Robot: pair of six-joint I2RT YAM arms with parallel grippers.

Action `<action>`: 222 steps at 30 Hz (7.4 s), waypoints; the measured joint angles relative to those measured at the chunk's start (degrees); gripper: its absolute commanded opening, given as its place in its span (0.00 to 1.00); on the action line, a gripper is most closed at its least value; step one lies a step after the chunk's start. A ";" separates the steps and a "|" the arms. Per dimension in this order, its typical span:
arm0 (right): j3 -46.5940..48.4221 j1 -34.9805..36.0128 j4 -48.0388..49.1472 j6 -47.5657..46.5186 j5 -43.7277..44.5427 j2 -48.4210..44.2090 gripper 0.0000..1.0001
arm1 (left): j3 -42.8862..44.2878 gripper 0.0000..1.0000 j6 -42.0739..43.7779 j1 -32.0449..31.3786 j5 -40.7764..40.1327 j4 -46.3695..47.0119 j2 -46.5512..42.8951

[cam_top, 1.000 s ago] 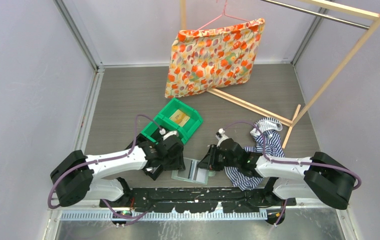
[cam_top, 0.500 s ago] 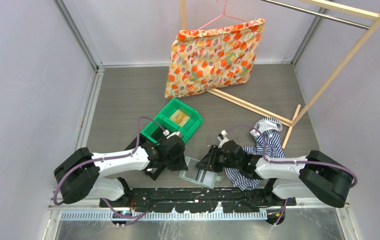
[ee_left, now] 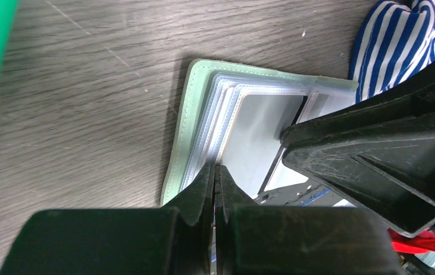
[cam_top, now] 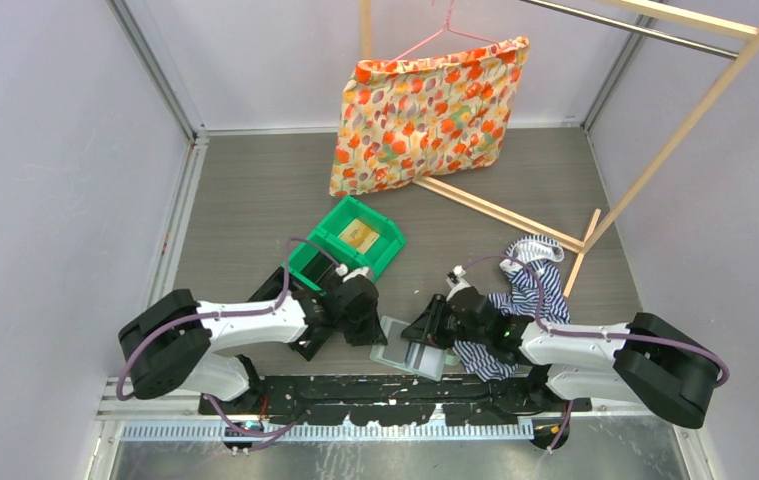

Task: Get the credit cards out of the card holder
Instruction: Remove the credit card from the card holder.

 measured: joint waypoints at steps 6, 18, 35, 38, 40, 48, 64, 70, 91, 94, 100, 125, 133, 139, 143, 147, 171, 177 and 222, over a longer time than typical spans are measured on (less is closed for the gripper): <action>-1.36 0.00 -1.97 0.22 1.77 -3.23 0.30 | 0.55 0.01 -2.40 -1.38 0.20 2.47 2.01; -3.04 -0.02 -12.96 0.22 6.84 -17.94 0.31 | 0.90 0.01 -5.29 -2.05 0.28 3.87 3.28; -4.44 -0.02 -6.38 0.35 2.67 -7.50 0.26 | -3.17 0.01 -10.10 -4.55 -1.97 5.33 -0.24; -4.44 -0.02 -5.90 0.20 2.29 -7.26 0.20 | -3.19 0.01 -10.67 -5.20 -2.73 5.14 -0.31; -4.44 -0.02 -5.90 0.17 2.27 -7.26 0.15 | -3.19 0.01 -11.32 -5.55 -3.28 5.01 -0.37; -6.08 -0.42 -4.50 1.01 2.29 -9.18 0.01 | -3.08 0.00 -11.76 -5.97 -3.98 4.68 -0.33; -10.03 -2.03 -3.76 0.42 0.92 -16.22 0.01 | -5.25 0.01 -14.97 -6.91 -4.00 5.38 -2.27; -6.03 -10.08 -1.66 -6.32 -6.25 -6.86 0.01 | -8.35 0.00 -17.49 -8.55 -5.33 2.36 -5.46; 9.05 -17.64 1.64 -17.05 -22.47 16.17 0.34 | 0.00 0.11 -8.92 -6.58 -15.54 -15.17 -12.17; 5.53 -17.64 3.32 -13.70 -20.00 12.83 0.32 | 0.48 0.11 -6.60 -4.74 -15.13 -14.10 -9.66; 2.60 -17.42 5.68 -10.10 -17.42 10.93 0.29 | 0.48 0.11 -2.38 -0.02 -13.07 -11.06 -8.39; 2.78 -13.79 17.09 -5.42 -14.51 20.50 0.11 | 0.59 0.07 2.01 2.82 -4.76 1.84 1.01; 1.53 -13.77 18.49 -4.61 -12.83 19.32 0.21 | 1.33 0.06 0.70 2.89 -4.42 1.57 2.03; 0.63 -13.77 19.52 -3.56 -12.68 18.75 0.23 | 1.36 0.05 0.48 2.89 -4.42 1.70 2.12; -0.66 -13.77 23.39 -1.60 -12.68 19.93 0.27 | 1.49 0.05 0.50 2.89 -4.42 1.57 2.14; -2.21 -13.77 28.13 0.50 -12.63 21.51 0.34 | 2.14 0.05 0.61 2.89 -4.55 0.48 2.12; -2.71 -13.66 25.81 -0.83 -12.33 19.26 0.12 | 6.16 0.09 2.86 2.89 -6.71 -3.54 4.31; -2.75 -13.66 27.43 -0.90 -12.52 20.90 0.03 | 6.36 0.08 2.89 2.89 -6.91 -3.45 4.55; -1.51 -14.16 16.15 -7.85 -13.60 13.60 0.30 | 5.53 0.08 1.79 2.91 -5.95 0.39 5.57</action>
